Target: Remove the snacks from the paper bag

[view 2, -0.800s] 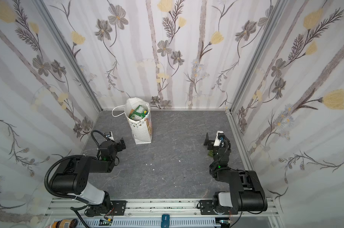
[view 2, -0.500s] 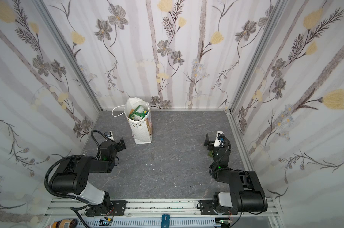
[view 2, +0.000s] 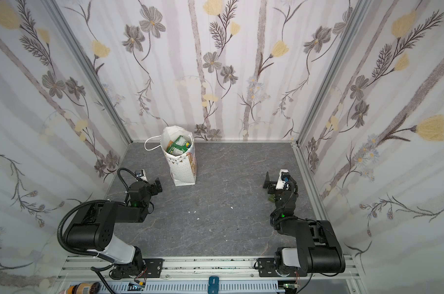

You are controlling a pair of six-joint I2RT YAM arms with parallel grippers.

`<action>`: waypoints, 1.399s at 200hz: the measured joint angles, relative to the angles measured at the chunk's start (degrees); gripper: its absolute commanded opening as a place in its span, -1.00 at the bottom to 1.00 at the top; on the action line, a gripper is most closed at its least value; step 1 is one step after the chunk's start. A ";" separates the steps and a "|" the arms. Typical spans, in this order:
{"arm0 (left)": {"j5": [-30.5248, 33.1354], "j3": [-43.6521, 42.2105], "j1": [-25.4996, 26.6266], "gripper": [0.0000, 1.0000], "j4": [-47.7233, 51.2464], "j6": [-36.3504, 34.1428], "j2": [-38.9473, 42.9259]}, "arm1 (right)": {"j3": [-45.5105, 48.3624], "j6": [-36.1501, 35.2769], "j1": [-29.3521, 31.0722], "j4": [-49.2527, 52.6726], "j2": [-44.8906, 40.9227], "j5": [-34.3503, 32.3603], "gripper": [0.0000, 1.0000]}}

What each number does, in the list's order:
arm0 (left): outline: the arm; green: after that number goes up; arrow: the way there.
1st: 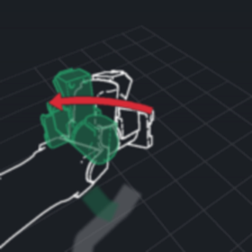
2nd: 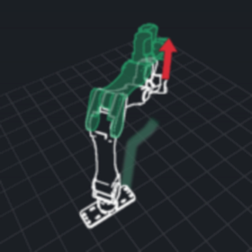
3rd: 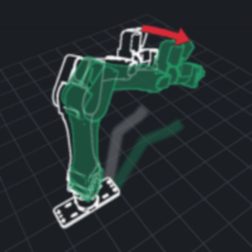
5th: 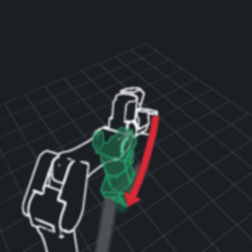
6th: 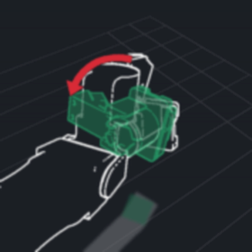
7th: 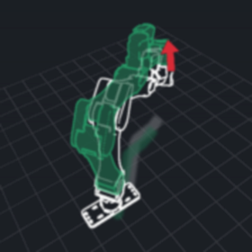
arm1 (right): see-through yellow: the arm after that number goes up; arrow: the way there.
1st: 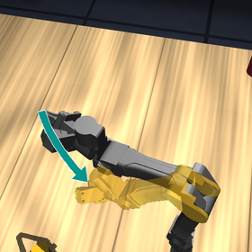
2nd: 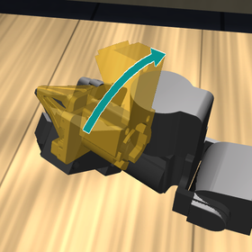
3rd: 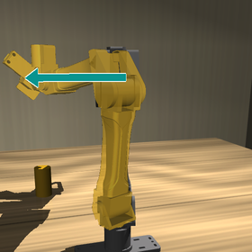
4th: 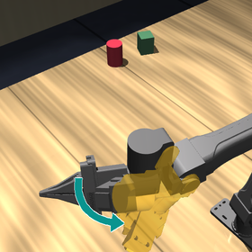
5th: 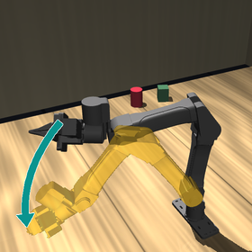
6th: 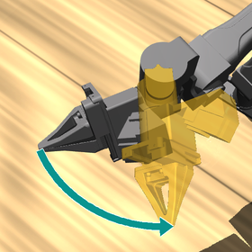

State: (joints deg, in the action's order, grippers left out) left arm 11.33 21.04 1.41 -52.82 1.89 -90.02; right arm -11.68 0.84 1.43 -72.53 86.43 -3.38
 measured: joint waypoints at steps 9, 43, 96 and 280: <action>-0.02 0.00 0.00 1.00 0.00 0.00 0.00 | 0.13 0.00 0.00 -0.04 -0.04 0.00 0.99; -1.29 -2.69 1.36 1.00 -2.86 -0.70 0.35 | 0.09 0.20 0.07 4.26 -7.39 0.00 0.99; 4.96 -2.47 4.87 1.00 8.44 1.27 21.40 | -15.26 9.11 0.20 35.80 -28.41 0.00 0.99; -11.63 68.22 5.31 1.00 90.03 27.12 7.56 | -71.54 22.53 35.04 95.73 0.07 8.20 0.88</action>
State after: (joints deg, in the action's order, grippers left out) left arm -0.30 89.25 6.72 37.21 29.02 -82.46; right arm -83.22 23.38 36.47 23.20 86.50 4.82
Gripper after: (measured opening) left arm 0.997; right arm 0.936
